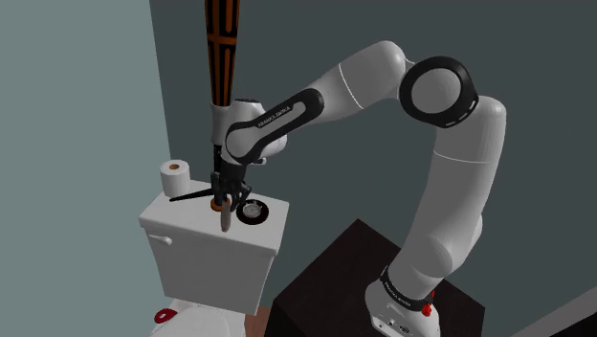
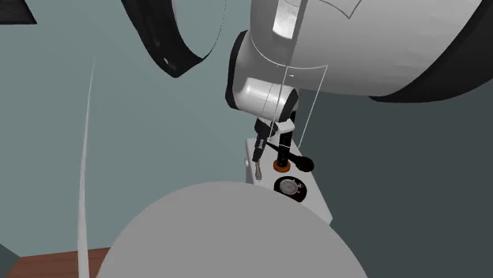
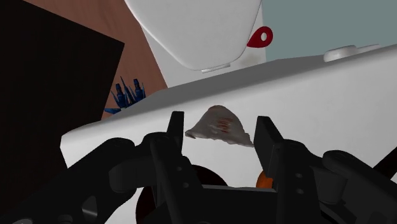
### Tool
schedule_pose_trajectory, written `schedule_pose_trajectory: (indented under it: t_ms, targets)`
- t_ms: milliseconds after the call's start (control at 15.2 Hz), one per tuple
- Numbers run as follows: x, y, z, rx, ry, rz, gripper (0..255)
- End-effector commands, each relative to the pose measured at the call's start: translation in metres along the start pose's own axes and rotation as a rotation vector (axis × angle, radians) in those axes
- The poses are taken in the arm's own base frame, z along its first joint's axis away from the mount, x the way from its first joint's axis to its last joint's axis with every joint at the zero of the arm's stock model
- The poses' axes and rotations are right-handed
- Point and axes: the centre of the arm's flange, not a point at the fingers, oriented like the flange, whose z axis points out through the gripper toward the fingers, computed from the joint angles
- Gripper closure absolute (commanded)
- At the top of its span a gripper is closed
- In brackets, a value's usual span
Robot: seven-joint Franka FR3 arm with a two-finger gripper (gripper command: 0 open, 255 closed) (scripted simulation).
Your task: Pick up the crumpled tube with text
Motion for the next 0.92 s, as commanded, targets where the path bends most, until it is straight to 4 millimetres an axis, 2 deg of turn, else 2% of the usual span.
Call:
schedule_pose_trajectory:
  t_ms: [0,726,858]
  targets:
    - [-0.002,0.0,-0.01,0.0,0.0,0.0,255]
    - [-0.014,0.0,-0.067,0.0,0.0,0.0,255]
    - [-0.015,0.0,-0.068,0.0,0.0,0.0,255]
